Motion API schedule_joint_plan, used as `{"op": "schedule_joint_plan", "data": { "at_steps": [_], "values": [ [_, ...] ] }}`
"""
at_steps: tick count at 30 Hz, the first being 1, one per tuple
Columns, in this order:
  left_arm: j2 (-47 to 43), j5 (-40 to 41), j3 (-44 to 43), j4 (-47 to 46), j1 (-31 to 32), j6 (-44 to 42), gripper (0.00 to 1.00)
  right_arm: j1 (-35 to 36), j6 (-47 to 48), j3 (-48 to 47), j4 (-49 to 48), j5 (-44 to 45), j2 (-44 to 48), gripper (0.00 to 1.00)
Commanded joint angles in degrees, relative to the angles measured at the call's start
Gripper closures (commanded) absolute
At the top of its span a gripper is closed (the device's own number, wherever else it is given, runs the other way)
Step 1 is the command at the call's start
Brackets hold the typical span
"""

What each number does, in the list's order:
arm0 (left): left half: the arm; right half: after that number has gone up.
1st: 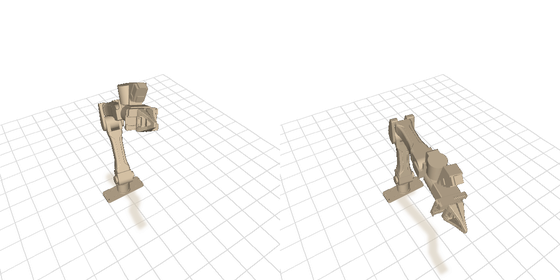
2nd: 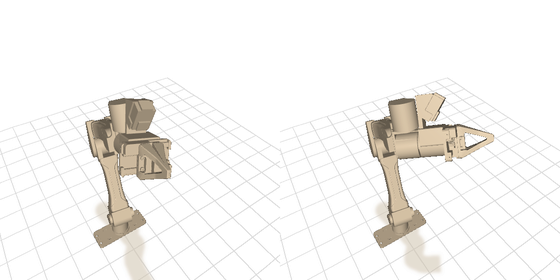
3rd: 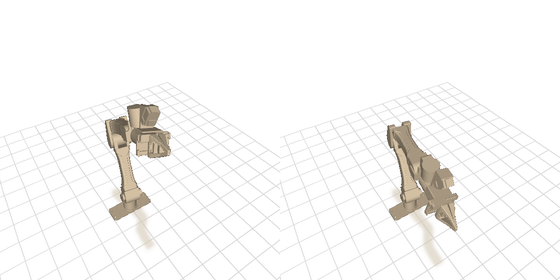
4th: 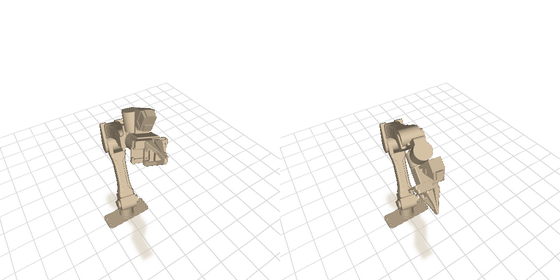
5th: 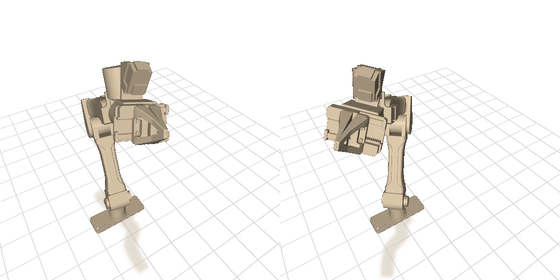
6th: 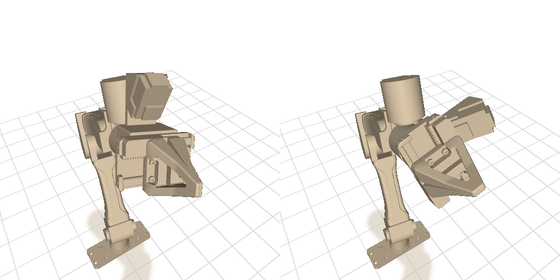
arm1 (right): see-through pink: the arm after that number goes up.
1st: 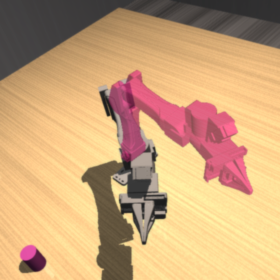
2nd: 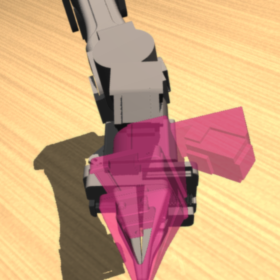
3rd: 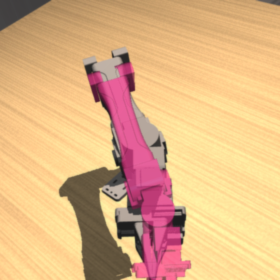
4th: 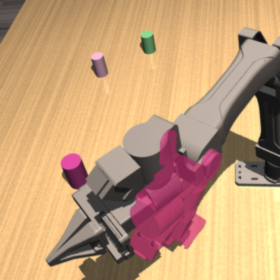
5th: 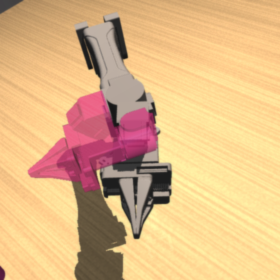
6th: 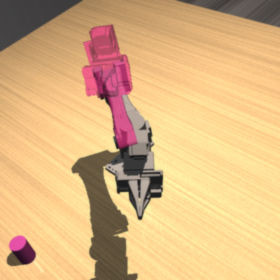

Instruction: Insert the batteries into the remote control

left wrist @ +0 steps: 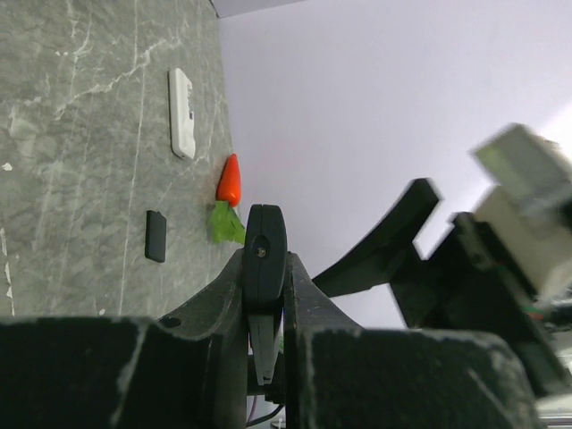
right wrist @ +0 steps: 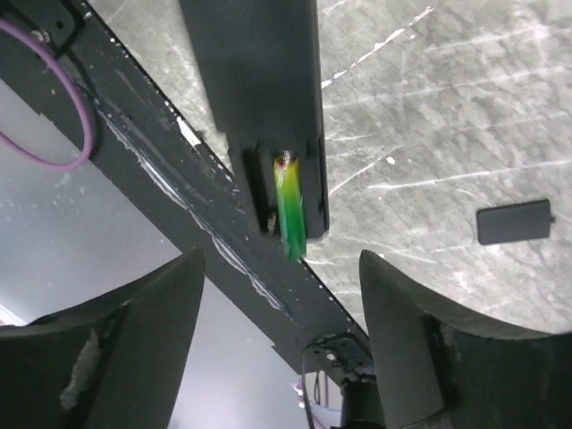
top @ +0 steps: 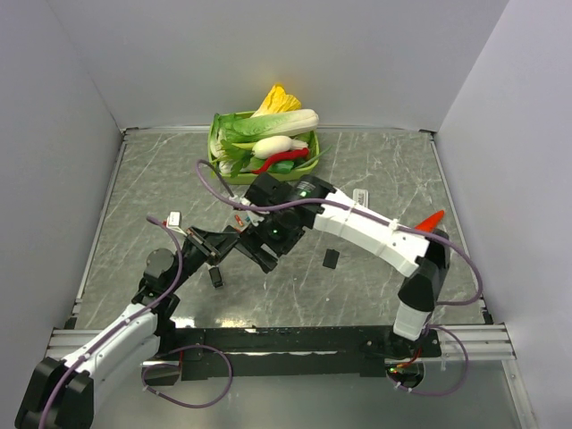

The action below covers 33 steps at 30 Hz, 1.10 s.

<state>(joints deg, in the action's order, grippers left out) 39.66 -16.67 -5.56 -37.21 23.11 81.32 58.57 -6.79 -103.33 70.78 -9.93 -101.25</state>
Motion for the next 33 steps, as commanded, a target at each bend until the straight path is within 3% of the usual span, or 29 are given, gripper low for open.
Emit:
{"op": "schedule_joint_plan", "data": {
  "at_steps": [1, 7, 16, 20, 25, 33],
  "values": [
    [1.5, -1.3, -1.2, -4.0, -0.3, 0.9, 0.99, -0.4, 2.0, -2.1, -0.3, 2.5, 9.0, 0.11],
    [2.9, -5.8, -5.4, -0.2, -1.9, -1.9, 0.99, -1.3, 11.8, 6.2, -10.7, -3.4, 19.8, 0.09],
    [5.7, -11.9, -9.3, 1.4, -3.6, -3.9, 0.99, -1.8, 28.8, 27.3, -30.2, -10.7, 36.8, 0.06],
    [6.4, -13.2, -10.2, 1.5, -3.8, -4.4, 0.99, -2.1, 31.2, 34.5, -38.1, -13.6, 41.3, 0.13],
    [7.9, -15.6, -11.1, 0.6, -4.0, -4.9, 0.99, -2.3, 34.8, 37.7, -42.0, -18.3, 42.3, 0.15],
    [11.6, -18.8, -9.6, -6.8, -4.6, -3.4, 0.99, -7.0, 38.9, 41.1, -43.8, -25.1, 40.3, 0.42]
  ]
}}
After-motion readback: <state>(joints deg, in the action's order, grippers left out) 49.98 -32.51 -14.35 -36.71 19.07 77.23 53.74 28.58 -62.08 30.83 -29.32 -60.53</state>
